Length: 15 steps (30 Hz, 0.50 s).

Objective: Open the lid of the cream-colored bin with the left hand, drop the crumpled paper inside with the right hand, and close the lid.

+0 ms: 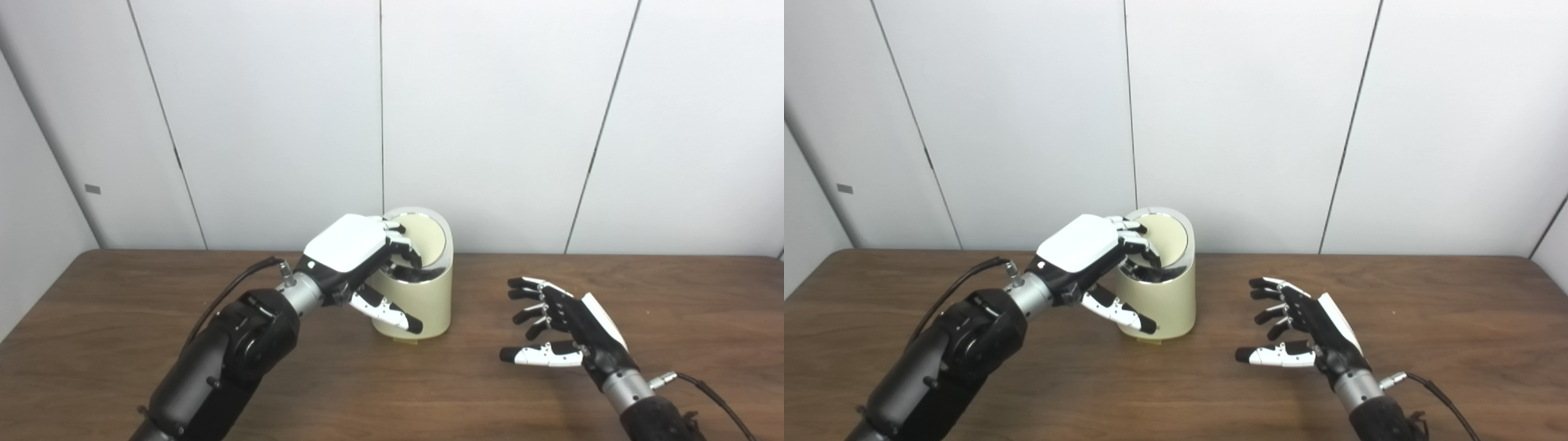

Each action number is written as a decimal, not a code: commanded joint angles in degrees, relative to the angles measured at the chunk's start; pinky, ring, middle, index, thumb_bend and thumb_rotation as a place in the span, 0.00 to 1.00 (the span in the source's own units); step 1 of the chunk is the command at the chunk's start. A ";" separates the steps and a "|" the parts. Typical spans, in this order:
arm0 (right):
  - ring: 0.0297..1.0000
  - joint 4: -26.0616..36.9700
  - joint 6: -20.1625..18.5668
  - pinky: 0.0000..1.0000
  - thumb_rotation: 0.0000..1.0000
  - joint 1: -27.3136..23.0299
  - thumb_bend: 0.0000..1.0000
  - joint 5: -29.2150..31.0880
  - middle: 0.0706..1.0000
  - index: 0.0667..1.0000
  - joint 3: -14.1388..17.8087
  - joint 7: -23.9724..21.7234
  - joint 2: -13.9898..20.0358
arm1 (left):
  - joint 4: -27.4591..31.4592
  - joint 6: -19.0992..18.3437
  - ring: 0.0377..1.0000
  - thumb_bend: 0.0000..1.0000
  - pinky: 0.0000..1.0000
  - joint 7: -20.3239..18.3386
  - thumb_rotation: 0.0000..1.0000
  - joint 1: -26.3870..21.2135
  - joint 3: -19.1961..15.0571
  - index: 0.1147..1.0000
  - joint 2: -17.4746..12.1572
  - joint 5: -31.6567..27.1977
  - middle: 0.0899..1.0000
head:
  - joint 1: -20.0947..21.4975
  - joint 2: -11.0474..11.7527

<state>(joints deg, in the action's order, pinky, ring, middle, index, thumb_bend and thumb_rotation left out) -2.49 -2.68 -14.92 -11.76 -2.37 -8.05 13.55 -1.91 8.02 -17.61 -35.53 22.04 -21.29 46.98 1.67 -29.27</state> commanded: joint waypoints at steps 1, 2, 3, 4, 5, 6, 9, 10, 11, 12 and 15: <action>0.61 1.59 1.91 0.45 0.20 -1.52 0.78 0.12 0.76 0.76 0.53 1.26 0.28 | -1.63 -0.04 0.88 0.99 0.90 -0.12 0.58 -2.08 0.79 0.66 0.11 1.15 0.70 | 0.06 -0.05; 0.61 1.57 2.17 0.45 0.20 -1.44 0.78 0.14 0.76 0.76 0.54 1.32 0.29 | -1.98 0.12 0.88 0.99 0.91 0.09 0.59 -2.12 0.84 0.66 0.18 1.33 0.71 | 0.09 -0.07; 0.61 1.51 2.41 0.45 0.19 -1.39 0.77 0.17 0.76 0.76 0.56 1.35 0.31 | -2.25 0.20 0.88 0.99 0.91 0.23 0.59 -2.16 0.89 0.67 0.24 1.43 0.71 | 0.09 -0.07; 0.61 1.51 2.54 0.45 0.19 -1.31 0.77 0.24 0.76 0.76 0.58 1.34 0.34 | -2.52 0.16 0.88 0.99 0.91 0.31 0.59 -2.20 0.95 0.67 0.29 1.49 0.71 | 0.11 -0.08; 0.61 1.51 2.61 0.45 0.19 -1.27 0.77 0.30 0.76 0.76 0.59 1.34 0.36 | -2.69 0.11 0.88 0.98 0.91 0.39 0.59 -2.24 1.02 0.67 0.30 1.49 0.71 | 0.11 -0.08; 0.61 1.60 2.61 0.45 0.19 -1.17 0.77 0.40 0.76 0.76 0.62 1.33 0.37 | -3.16 0.09 0.88 0.98 0.91 0.58 0.59 -2.36 1.14 0.67 0.34 1.58 0.71 | 0.18 -0.11; 0.62 1.87 2.51 0.45 0.18 -0.98 0.76 0.32 0.76 0.76 0.57 1.45 0.39 | -4.24 0.17 0.88 0.98 0.91 1.01 0.61 -2.64 1.44 0.67 0.34 1.64 0.71 | 0.26 -0.27; 0.62 1.96 2.46 0.45 0.17 -0.97 0.76 0.20 0.76 0.76 0.52 1.52 0.41 | -4.50 0.12 0.88 0.98 0.91 1.00 0.62 -2.73 1.51 0.67 0.32 1.56 0.71 | 0.26 -0.27; 0.61 2.09 2.28 0.45 0.17 -0.98 0.76 0.01 0.76 0.76 0.47 1.62 0.43 | -4.63 0.06 0.89 0.99 0.91 1.02 0.63 -2.79 1.52 0.68 0.28 1.41 0.71 | 0.26 -0.27; 0.61 2.16 2.20 0.45 0.17 -0.99 0.76 -0.11 0.76 0.76 0.45 1.68 0.46 | -4.59 -0.04 0.89 0.98 0.92 1.00 0.63 -2.79 1.45 0.68 0.25 1.24 0.71 | 0.26 -0.27; 0.60 1.48 3.50 0.44 0.17 -1.22 0.76 -0.35 0.75 0.75 0.38 1.92 0.73 | -3.61 -0.08 0.90 0.98 0.95 1.36 0.64 -2.71 0.77 0.67 0.02 0.61 0.72 | 0.08 -0.25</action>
<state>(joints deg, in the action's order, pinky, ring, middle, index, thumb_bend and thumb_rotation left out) -2.49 -2.23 -14.40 -12.03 -2.36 -7.31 13.59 -4.74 8.41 -15.44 -37.07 22.71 -21.00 47.36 1.67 -29.44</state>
